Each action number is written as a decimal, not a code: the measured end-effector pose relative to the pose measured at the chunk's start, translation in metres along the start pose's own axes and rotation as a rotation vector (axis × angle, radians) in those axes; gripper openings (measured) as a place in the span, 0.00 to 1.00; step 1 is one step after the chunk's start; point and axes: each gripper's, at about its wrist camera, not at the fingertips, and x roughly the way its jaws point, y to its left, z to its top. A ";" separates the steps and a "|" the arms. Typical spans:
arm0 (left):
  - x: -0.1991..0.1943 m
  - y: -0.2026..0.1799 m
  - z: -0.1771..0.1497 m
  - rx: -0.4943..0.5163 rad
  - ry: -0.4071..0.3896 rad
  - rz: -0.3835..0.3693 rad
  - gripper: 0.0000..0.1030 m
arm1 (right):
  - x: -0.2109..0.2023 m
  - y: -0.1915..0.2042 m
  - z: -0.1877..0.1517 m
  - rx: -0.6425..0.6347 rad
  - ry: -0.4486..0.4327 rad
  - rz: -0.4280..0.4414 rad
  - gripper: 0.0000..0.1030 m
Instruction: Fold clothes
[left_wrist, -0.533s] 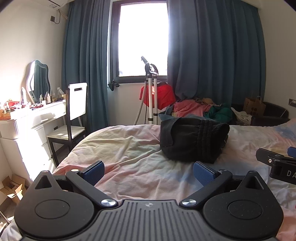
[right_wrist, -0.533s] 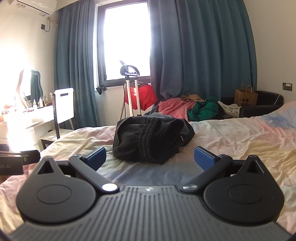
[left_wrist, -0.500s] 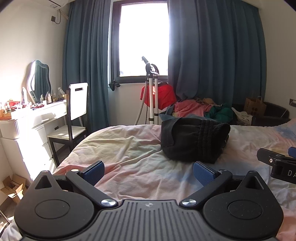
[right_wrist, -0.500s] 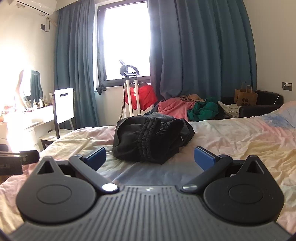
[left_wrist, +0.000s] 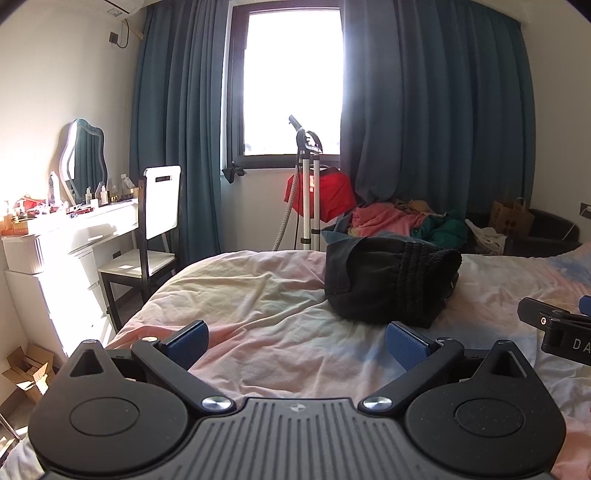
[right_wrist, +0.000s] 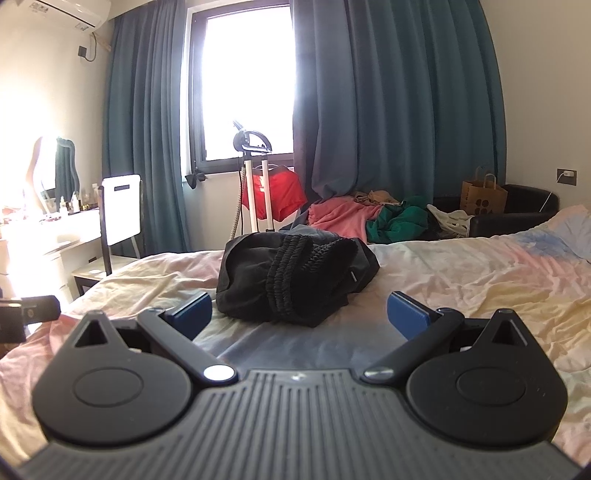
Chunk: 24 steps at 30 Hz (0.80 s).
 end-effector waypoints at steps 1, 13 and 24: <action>0.000 0.000 0.000 -0.005 0.000 -0.004 1.00 | 0.000 0.000 0.000 -0.005 -0.008 -0.009 1.00; 0.005 -0.002 -0.005 -0.013 0.010 0.010 1.00 | -0.004 -0.007 0.003 0.024 -0.028 0.003 1.00; 0.002 -0.005 -0.007 0.009 0.001 0.019 1.00 | -0.007 0.004 0.024 0.051 0.034 -0.034 1.00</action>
